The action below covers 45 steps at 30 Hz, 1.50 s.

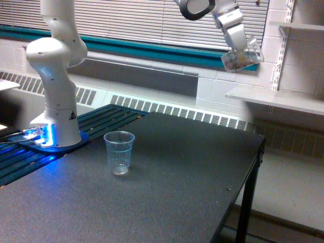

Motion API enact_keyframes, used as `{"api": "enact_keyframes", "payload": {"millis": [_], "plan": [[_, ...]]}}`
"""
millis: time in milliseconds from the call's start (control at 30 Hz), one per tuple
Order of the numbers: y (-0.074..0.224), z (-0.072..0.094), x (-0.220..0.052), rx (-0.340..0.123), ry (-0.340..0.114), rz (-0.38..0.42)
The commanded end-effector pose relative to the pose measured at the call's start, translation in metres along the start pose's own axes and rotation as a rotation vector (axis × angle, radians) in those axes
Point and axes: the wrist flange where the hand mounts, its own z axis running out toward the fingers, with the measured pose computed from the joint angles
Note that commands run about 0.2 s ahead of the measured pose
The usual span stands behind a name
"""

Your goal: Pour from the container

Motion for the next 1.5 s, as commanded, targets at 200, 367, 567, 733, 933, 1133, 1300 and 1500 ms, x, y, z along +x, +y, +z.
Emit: {"api": "enact_keyframes", "payload": {"millis": [200,367,567,733,933,1133,1300,1500], "plan": [[0.135,-0.021,0.023,-0.249,-0.031,0.083],[0.189,-0.033,0.017,-0.324,-0.074,0.165],[0.251,-0.056,0.014,-0.353,-0.046,0.264],[0.298,-0.073,0.005,-0.363,-0.021,0.35],[0.312,-0.101,0.0,-0.354,0.048,0.374],[0.329,-0.103,-0.01,-0.365,0.048,0.398],[0.34,-0.106,-0.017,-0.388,0.047,0.401],[0.35,-0.11,-0.025,-0.412,0.047,0.406]]}}
